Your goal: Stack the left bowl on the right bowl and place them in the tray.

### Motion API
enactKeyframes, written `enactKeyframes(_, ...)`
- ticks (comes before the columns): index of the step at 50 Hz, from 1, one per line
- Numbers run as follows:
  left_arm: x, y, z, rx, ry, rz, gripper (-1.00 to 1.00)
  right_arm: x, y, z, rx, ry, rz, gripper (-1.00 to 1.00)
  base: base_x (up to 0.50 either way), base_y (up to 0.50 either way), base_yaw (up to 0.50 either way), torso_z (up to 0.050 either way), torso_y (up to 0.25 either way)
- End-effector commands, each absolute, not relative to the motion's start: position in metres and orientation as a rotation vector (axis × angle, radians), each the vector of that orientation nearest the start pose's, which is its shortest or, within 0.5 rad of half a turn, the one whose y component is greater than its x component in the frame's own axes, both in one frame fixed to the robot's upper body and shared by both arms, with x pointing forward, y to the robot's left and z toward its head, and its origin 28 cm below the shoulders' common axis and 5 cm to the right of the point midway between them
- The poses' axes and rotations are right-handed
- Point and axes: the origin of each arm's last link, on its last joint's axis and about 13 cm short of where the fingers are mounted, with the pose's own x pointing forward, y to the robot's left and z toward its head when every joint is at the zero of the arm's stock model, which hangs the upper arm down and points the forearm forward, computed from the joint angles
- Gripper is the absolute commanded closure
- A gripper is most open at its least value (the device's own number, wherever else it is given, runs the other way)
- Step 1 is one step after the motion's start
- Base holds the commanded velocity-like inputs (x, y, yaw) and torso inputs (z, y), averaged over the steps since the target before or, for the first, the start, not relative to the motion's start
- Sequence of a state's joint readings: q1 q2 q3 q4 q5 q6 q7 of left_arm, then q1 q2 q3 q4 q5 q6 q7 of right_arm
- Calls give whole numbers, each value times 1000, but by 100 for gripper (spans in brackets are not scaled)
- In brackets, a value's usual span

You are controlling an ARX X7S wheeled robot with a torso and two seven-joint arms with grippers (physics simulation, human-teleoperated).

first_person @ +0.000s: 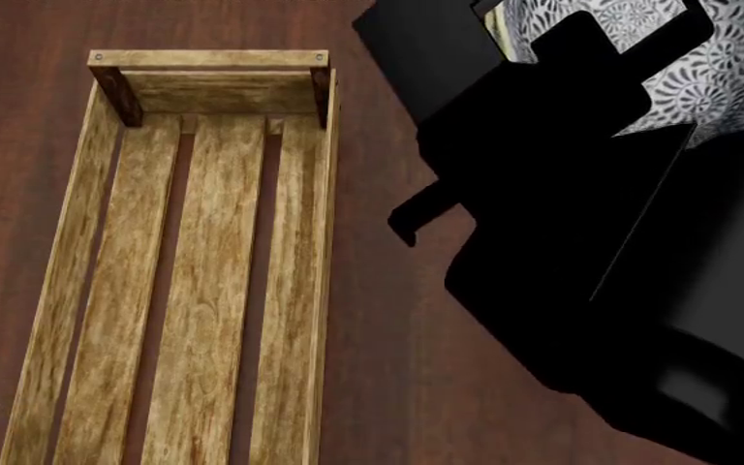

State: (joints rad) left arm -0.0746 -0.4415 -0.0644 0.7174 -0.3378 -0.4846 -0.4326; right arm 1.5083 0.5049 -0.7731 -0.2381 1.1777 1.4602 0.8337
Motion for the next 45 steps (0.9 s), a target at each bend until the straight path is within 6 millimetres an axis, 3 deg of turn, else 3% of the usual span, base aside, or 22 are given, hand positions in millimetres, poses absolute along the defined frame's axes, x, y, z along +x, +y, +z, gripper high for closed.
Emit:
enactKeyframes(1, 196, 265, 157, 107, -312, 250, -100, 272, -74, 323, -743, 37, 69, 100, 0, 0, 0, 0, 0)
enactKeyframes(28, 196, 267, 157, 99, -308, 257, -100, 257, -46, 328, -802, -30, 190, 100, 0, 0, 0, 0, 1)
enactKeyframes(45, 191, 274, 159, 83, -318, 281, -100, 257, -14, 333, -880, -70, 323, 100, 0, 0, 0, 0, 1)
